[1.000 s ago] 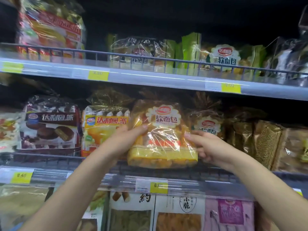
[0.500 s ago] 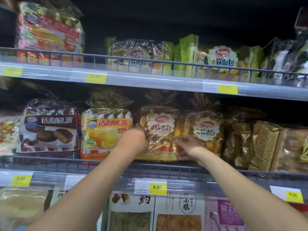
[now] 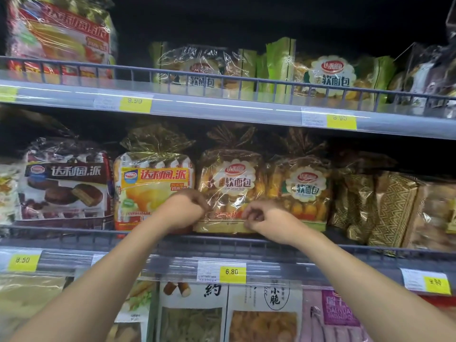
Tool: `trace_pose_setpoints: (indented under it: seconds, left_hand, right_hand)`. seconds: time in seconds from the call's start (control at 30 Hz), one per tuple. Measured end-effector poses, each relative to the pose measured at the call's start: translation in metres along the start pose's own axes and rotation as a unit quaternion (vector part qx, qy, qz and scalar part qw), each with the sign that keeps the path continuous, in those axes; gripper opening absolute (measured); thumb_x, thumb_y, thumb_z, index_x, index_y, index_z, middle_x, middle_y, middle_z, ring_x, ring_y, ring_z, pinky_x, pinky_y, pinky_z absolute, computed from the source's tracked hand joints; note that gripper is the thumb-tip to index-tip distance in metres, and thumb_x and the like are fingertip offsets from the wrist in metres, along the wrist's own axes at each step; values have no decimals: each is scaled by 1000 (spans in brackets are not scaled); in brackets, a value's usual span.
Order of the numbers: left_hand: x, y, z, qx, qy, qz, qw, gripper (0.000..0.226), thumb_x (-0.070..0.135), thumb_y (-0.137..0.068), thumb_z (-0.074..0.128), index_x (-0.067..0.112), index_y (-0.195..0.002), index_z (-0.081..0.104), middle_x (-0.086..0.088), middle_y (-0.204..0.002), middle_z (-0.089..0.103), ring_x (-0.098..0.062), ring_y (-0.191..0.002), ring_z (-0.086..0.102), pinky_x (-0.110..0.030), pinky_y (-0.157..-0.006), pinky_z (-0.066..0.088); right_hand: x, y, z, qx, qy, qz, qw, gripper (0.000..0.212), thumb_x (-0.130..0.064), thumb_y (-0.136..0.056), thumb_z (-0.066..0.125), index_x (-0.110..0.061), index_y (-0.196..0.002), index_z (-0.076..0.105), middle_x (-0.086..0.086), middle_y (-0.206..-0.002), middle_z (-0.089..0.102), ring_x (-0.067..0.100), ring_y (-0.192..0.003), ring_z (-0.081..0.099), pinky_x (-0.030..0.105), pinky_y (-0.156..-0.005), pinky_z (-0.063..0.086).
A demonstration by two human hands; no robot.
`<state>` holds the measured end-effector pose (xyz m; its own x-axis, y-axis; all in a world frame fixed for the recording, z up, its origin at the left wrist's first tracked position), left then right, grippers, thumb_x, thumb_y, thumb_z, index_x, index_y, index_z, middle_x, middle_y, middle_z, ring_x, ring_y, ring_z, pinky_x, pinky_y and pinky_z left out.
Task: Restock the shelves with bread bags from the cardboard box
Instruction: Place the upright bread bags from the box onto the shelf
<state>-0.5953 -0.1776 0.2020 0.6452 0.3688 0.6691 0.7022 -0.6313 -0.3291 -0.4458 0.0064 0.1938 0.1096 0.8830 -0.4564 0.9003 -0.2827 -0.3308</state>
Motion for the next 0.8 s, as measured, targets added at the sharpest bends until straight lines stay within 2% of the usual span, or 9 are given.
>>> trace_pose_setpoints:
  seconds: [0.1,0.27,0.37,0.5,0.6,0.7,0.8]
  left_hand:
    - [-15,-1,-14,-34,70,-6,997,25,-3,-95,51,10,-87,71,-8,-77,76,-18,-53,64,-23,-45,44]
    - [-33,0,-44,-98,98,6,990,21,-3,-99,47,4,-97,67,-12,-79,74,-25,-58,67,-23,-43,40]
    - [-29,0,-43,-97,113,6,989,21,-6,-98,46,3,-95,65,-12,-78,74,-27,-59,67,-23,-42,42]
    - [-3,-12,-20,-91,74,49,992,28,-4,-95,46,10,-87,68,-11,-80,76,-23,-63,68,-28,-48,51]
    - [5,-24,-6,-103,8,45,994,22,9,-93,58,21,-84,73,0,-80,76,-22,-72,74,-34,-65,62]
    - [12,-24,-3,-104,-87,60,989,12,20,-93,65,29,-91,73,8,-89,71,-17,-82,69,-23,-71,52]
    - [14,-13,-5,-102,-101,97,985,16,20,-93,62,33,-91,72,9,-97,70,-13,-86,65,-20,-71,46]
  right_hand:
    - [1,-5,-1,4,-5,4,1000,16,-23,-89,75,-36,-94,67,-7,-94,70,11,-89,67,29,-83,59]
    - [5,-9,-3,9,-11,9,1000,17,-19,-85,80,-28,-94,70,-3,-89,71,10,-79,67,17,-71,54]
    - [7,-10,-2,14,-5,8,1000,17,-18,-83,81,-25,-94,70,-3,-89,70,15,-81,69,18,-70,54]
    - [11,-15,-1,2,-2,18,1000,17,-24,-82,82,-28,-94,70,-6,-88,69,14,-80,67,27,-74,56]
    - [15,-21,1,-1,-6,25,1000,16,-25,-81,83,-31,-89,71,-9,-84,69,9,-76,65,27,-73,55]
    - [12,-22,-1,-4,-6,45,999,15,-23,-81,83,-30,-87,72,-8,-83,71,-1,-71,62,22,-70,53]
    - [1,-21,-3,-8,14,47,999,14,-22,-81,82,-29,-87,73,-8,-82,70,-5,-68,60,15,-64,49]
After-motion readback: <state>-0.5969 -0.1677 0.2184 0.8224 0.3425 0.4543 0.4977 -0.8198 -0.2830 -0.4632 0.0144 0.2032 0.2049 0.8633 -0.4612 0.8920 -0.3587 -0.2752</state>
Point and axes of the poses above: each hand's wrist, its own y-axis away from the middle knuckle, its own z-axis out of the palm, x = y × z, the point moved 1 cm from there along -y, towards the middle knuckle
